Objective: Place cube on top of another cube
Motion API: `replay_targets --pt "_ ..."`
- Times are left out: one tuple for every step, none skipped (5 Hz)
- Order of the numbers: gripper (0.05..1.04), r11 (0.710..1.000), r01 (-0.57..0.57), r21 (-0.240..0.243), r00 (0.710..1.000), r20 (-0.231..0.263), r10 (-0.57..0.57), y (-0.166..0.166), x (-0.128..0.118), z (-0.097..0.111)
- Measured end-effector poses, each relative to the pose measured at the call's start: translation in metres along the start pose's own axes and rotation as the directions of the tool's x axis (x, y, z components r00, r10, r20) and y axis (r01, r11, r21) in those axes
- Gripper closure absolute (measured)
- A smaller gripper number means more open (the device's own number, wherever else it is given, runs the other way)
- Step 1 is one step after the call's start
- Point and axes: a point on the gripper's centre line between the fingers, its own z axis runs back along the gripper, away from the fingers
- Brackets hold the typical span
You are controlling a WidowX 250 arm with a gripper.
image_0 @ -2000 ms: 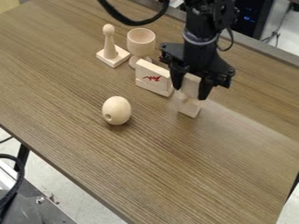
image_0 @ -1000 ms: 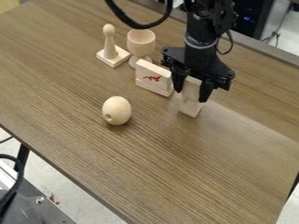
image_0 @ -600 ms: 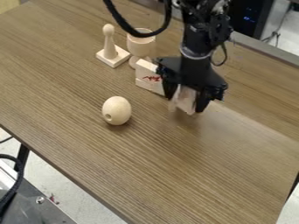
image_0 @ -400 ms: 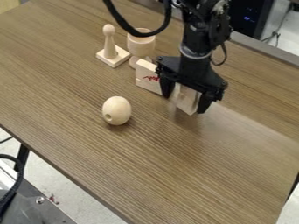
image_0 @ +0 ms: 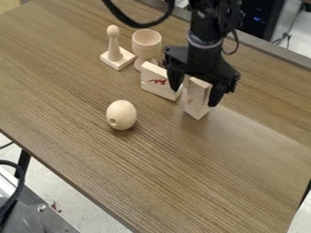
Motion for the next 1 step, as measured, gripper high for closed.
replay_targets --pt "0.083 0.999 -0.017 -0.034 0.997 0.072 0.02 -0.0009 0.0105 0.0356"
